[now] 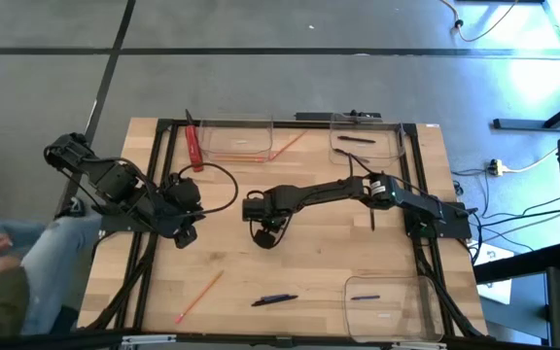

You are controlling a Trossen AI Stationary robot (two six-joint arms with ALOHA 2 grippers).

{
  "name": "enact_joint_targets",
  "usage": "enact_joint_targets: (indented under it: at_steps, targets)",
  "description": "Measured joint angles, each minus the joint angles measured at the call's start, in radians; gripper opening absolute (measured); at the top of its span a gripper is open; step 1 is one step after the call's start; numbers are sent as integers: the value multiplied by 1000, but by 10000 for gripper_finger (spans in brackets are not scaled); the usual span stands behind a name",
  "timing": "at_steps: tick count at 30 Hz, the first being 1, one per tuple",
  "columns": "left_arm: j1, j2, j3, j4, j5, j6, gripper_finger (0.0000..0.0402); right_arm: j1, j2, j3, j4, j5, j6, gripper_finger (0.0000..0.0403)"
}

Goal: Sort crayons/erasers/pens/pencils in bins
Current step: Put the blue crayon into the bottom transparent bin

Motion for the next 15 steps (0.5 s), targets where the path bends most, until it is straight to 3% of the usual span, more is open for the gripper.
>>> enact_joint_targets:
  at_steps: [15]
  targets:
    - [0, 0, 0, 20, -8, -1, 96, 29, -179, 3, -189, 33, -103, 28]
